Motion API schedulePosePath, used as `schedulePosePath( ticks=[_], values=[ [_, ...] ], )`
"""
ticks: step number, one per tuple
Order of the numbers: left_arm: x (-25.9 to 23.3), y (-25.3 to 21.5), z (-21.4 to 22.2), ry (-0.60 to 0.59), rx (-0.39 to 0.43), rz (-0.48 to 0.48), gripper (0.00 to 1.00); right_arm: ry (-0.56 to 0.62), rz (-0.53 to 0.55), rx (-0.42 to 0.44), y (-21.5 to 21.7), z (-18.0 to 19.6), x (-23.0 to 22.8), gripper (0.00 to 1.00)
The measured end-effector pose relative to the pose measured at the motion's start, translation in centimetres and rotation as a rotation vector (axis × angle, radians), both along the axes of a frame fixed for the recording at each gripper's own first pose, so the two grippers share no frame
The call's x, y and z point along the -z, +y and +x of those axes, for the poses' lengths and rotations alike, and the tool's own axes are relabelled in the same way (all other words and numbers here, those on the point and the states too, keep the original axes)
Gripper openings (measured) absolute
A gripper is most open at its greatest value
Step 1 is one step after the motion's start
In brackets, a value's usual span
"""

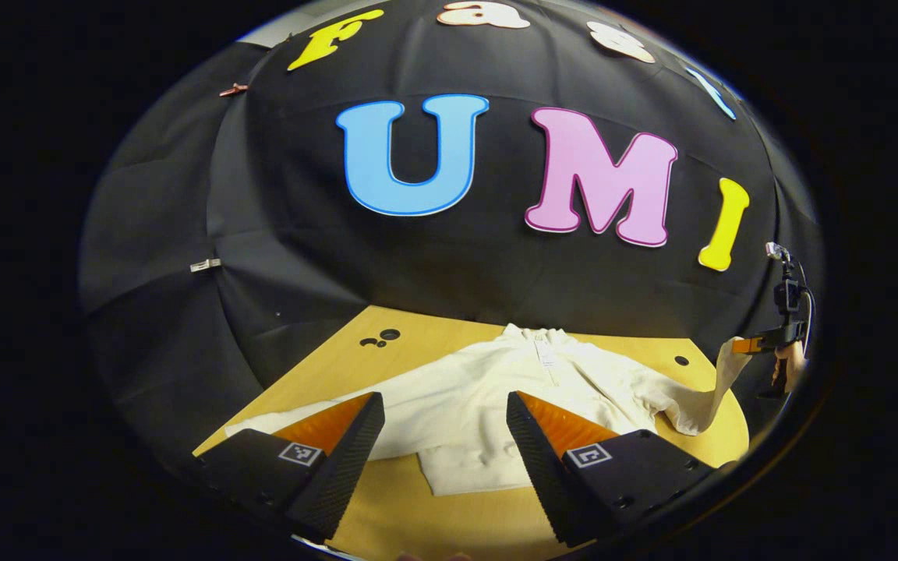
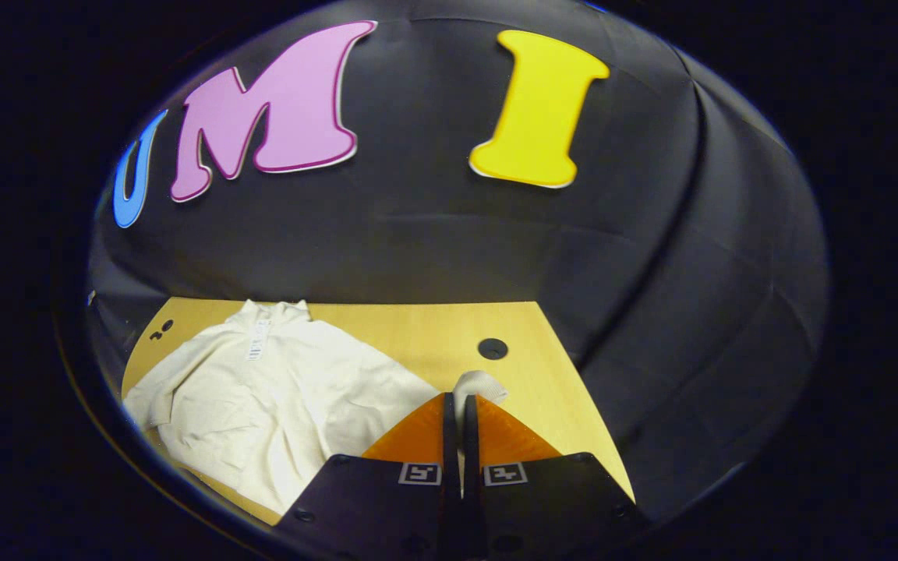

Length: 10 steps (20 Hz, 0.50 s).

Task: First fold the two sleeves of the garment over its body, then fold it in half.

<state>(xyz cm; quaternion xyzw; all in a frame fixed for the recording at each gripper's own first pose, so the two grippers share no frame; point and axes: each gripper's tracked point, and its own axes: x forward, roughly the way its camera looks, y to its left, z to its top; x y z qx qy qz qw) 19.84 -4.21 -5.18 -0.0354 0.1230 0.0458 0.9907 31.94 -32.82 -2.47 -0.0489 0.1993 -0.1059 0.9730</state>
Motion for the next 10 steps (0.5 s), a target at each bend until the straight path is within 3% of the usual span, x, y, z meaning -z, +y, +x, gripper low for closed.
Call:
schedulePosePath(
  ticks=[10],
  values=[
    [0.1,6.4,-0.8,-0.024,-0.096,-0.029,0.98,-0.016,-0.087,-0.304,18.7,8.1,-2.3,0.05]
  ],
)
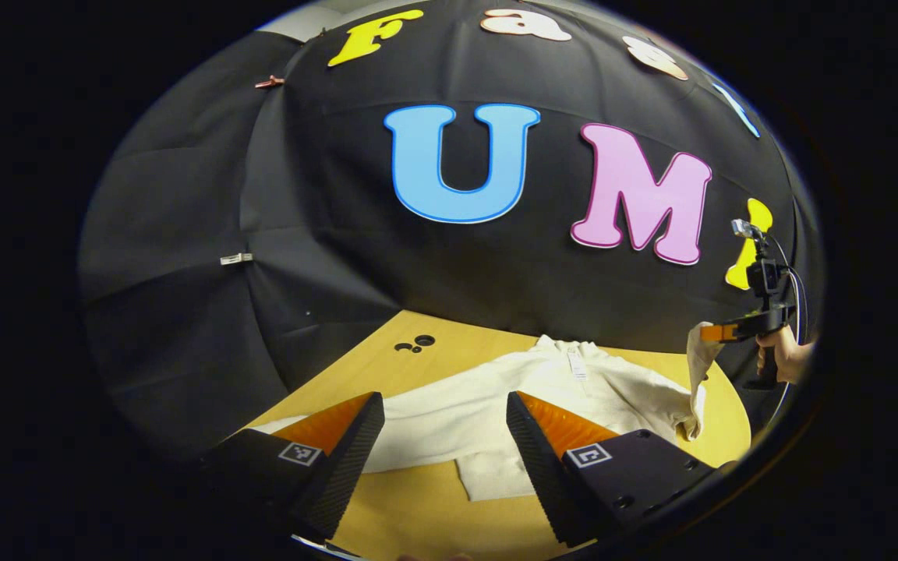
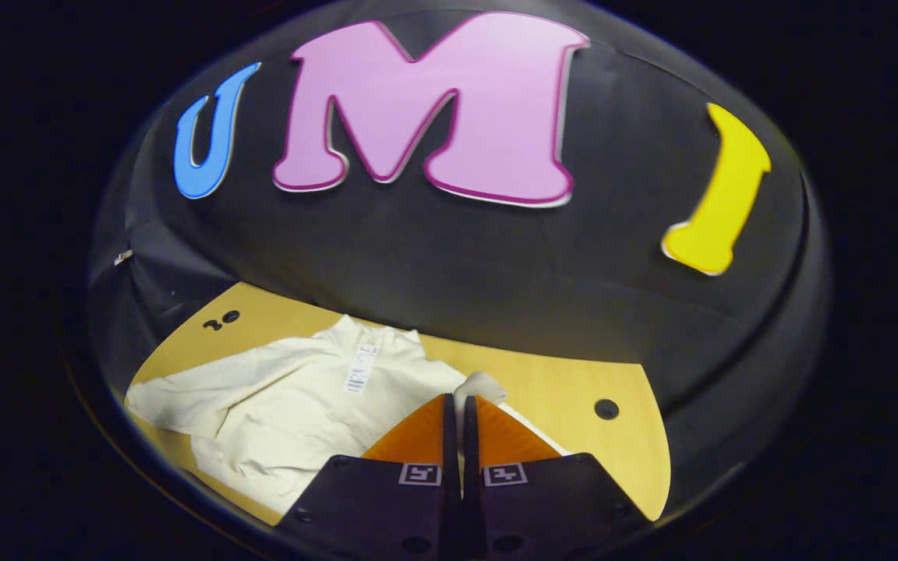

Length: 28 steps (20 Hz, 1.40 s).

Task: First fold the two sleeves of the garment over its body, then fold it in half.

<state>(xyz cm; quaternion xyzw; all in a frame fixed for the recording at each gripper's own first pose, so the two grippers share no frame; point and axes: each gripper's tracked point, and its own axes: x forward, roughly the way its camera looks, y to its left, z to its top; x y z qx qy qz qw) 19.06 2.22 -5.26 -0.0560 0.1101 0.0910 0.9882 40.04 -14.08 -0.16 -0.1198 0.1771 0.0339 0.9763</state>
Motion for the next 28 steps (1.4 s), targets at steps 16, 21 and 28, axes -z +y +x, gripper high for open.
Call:
schedulePosePath(
  ticks=[16,21,28],
  values=[
    [3.5,11.1,-2.3,0.063,-0.172,-0.034,0.98,0.126,-0.093,-0.353,29.6,7.4,10.4,0.05],
    [4.6,11.9,-2.9,0.077,-0.204,-0.063,0.98,0.182,-0.04,-0.44,35.5,6.2,13.8,0.14],
    [6.4,13.4,-2.8,0.094,-0.231,-0.09,0.98,0.111,0.038,-0.429,33.7,3.2,9.7,0.95]
  ],
)
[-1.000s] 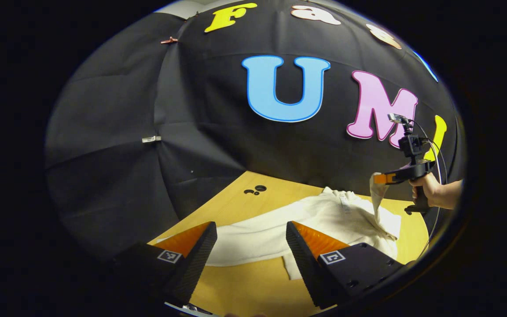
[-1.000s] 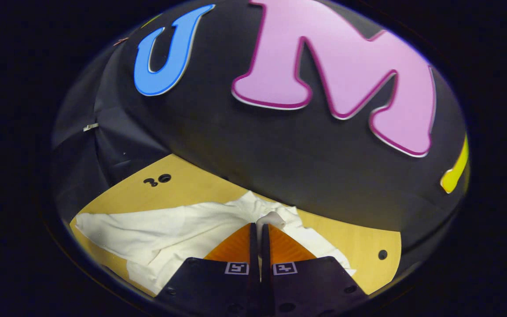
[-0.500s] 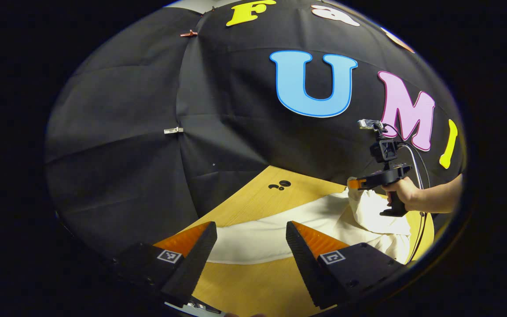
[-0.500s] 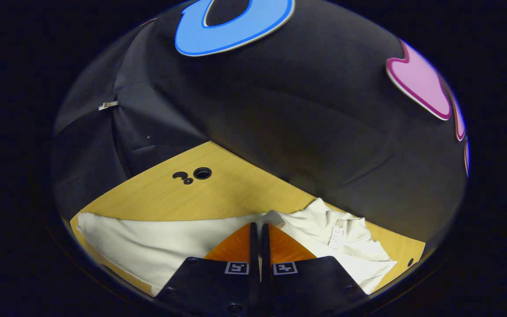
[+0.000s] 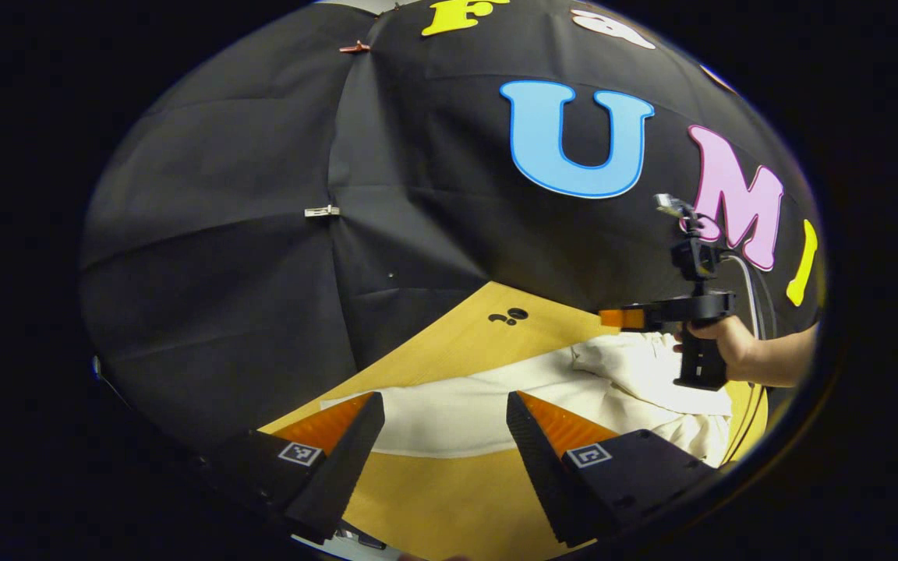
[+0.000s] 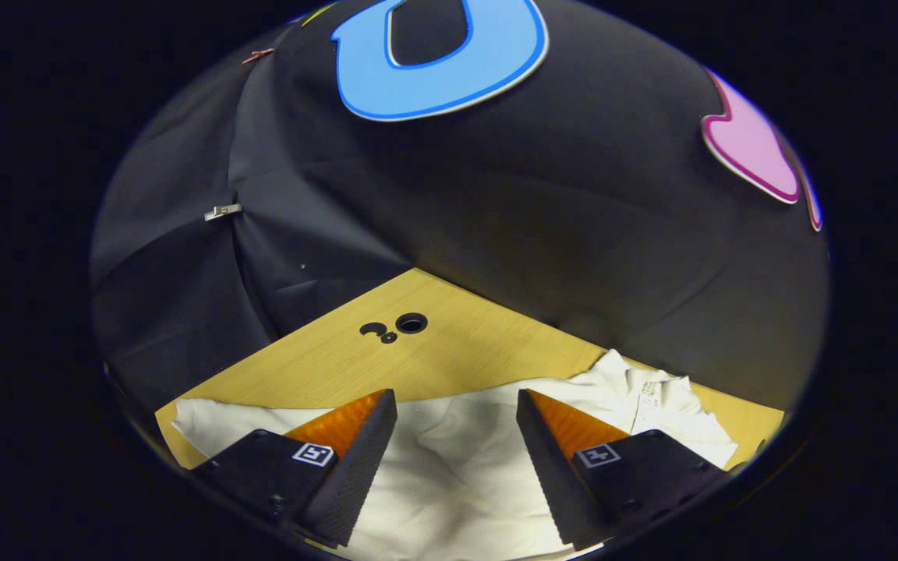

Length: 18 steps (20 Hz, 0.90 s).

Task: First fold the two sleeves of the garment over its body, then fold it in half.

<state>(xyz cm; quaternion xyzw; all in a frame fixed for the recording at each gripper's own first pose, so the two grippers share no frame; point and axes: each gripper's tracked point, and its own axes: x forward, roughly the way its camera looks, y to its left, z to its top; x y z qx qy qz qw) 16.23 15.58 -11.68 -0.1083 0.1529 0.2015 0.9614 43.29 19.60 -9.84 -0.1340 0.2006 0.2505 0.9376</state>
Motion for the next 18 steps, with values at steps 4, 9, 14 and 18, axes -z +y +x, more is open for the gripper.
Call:
schedulePosePath(
  ticks=[4,9,14,18],
  values=[
    [1.7,2.5,0.1,0.01,-0.035,-0.017,0.98,-0.074,0.008,0.066,-5.6,-1.7,-3.6,0.98],
    [4.3,7.6,0.2,0.05,-0.105,0.029,0.98,-0.117,0.005,0.194,-14.5,-4.6,-5.9,0.98],
    [8.8,11.3,1.2,0.148,-0.071,0.08,0.98,-0.165,-0.002,0.356,-24.0,-8.9,-8.2,0.98],
    [12.2,13.5,2.5,0.206,-0.041,0.056,0.98,-0.159,-0.027,0.446,-30.1,-13.8,-8.6,0.98]
  ],
)
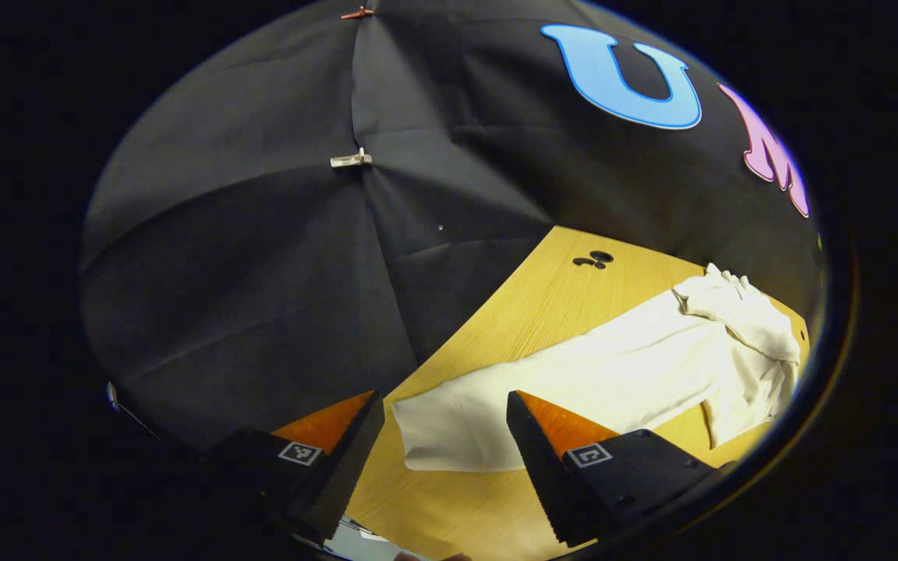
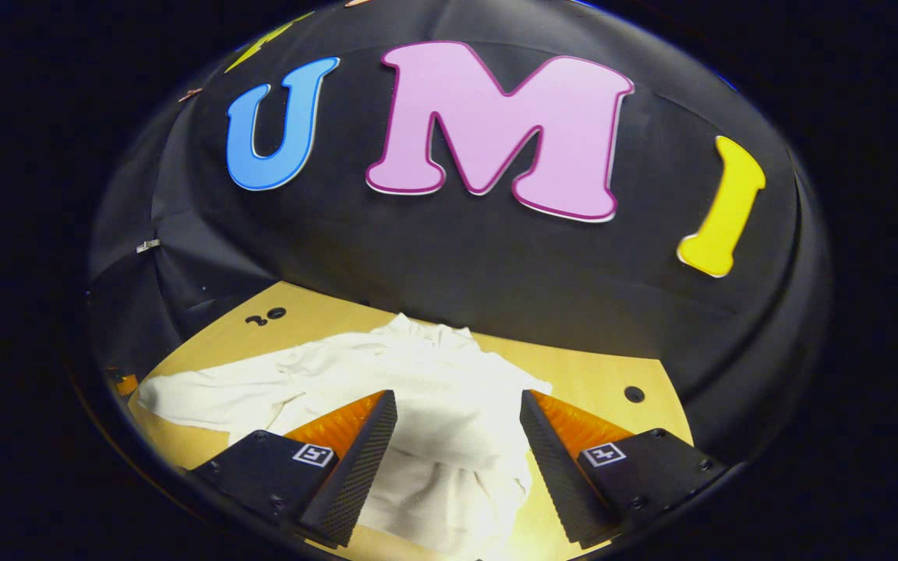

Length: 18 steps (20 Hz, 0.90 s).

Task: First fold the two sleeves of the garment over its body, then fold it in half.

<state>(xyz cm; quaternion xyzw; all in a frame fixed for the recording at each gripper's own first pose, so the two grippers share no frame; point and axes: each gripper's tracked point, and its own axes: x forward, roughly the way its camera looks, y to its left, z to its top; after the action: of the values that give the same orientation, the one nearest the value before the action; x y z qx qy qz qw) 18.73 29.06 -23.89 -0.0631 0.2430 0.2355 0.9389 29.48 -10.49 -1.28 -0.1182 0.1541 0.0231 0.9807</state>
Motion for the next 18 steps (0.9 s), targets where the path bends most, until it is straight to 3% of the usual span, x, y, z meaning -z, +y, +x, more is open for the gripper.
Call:
schedulePosePath(
  ticks=[4,14,15,16,17,18],
  values=[
    [2.6,1.8,0.7,0.045,-0.011,-0.035,0.98,-0.018,0.021,0.091,-4.9,-4.8,-1.3,0.98],
    [6.3,1.3,1.1,0.122,0.043,-0.114,0.98,-0.063,0.117,0.233,-9.8,-13.4,-2.7,0.98],
    [6.5,1.4,1.3,0.12,0.055,-0.107,0.97,-0.065,0.125,0.237,-9.9,-13.9,-2.6,0.97],
    [6.6,1.3,1.2,0.127,0.062,-0.108,0.87,-0.066,0.131,0.238,-10.0,-14.3,-2.5,0.98],
    [6.6,1.1,1.6,0.127,0.066,-0.117,0.9,-0.067,0.133,0.242,-10.1,-14.9,-2.3,0.98],
    [6.4,0.9,1.7,0.132,0.072,-0.111,0.86,-0.07,0.135,0.246,-10.3,-15.2,-2.2,0.98]
  ],
)
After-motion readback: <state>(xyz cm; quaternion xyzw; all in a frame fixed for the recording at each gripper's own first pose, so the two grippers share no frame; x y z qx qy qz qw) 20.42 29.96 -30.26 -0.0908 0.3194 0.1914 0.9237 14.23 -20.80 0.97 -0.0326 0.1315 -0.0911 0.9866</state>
